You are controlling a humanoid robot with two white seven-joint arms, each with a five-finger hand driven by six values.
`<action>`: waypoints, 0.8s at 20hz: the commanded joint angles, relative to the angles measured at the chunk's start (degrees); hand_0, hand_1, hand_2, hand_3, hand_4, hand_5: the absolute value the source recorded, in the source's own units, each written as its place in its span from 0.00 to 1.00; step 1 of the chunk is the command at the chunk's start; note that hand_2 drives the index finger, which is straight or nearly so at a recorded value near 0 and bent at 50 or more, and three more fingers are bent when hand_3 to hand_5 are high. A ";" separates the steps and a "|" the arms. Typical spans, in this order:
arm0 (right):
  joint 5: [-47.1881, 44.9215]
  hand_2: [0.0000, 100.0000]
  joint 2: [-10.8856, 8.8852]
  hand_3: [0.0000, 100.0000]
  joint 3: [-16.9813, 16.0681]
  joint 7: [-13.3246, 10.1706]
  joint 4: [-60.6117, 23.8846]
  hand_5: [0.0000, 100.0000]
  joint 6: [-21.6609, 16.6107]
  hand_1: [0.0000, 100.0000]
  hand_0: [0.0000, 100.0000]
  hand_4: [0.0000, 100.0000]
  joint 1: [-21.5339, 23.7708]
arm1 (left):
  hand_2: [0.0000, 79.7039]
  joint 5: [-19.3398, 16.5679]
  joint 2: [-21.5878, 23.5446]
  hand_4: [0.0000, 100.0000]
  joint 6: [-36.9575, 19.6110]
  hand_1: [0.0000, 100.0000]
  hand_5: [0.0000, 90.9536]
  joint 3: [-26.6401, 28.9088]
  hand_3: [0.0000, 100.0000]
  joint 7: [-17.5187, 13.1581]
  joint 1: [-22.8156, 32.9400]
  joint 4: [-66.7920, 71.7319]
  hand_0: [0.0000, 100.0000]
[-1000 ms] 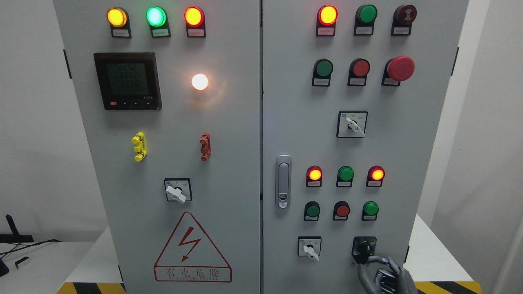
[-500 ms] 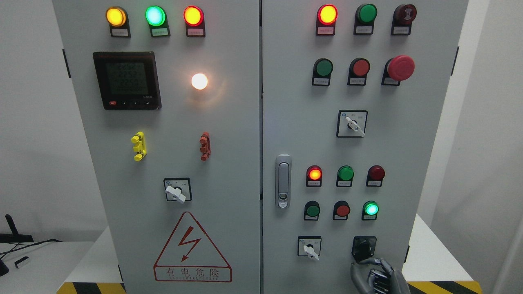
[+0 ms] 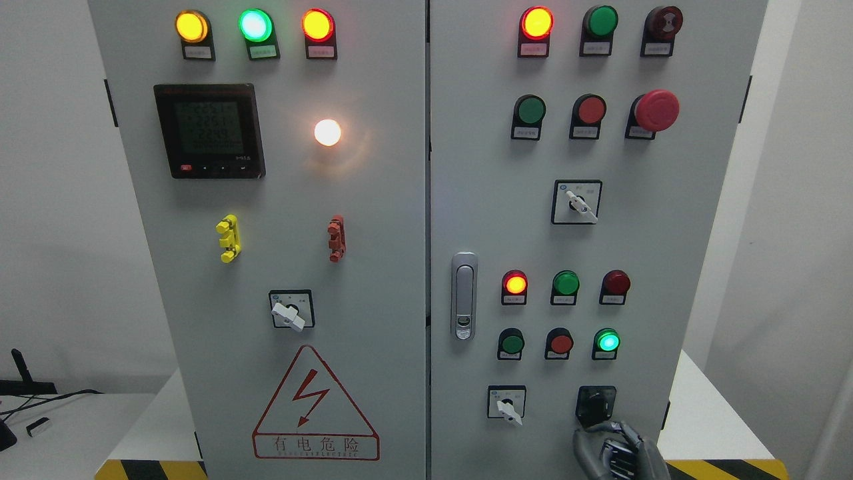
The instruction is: Trip black knob to open circuit
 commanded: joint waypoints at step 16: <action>0.09 0.44 0.13 1.00 -2.00 0.03 0.48 0.96 -0.59 0.74 0.39 0.99 0.62 | 0.00 -1.76 -0.07 0.00 0.01 0.39 0.00 0.00 0.00 -0.01 0.00 0.00 0.12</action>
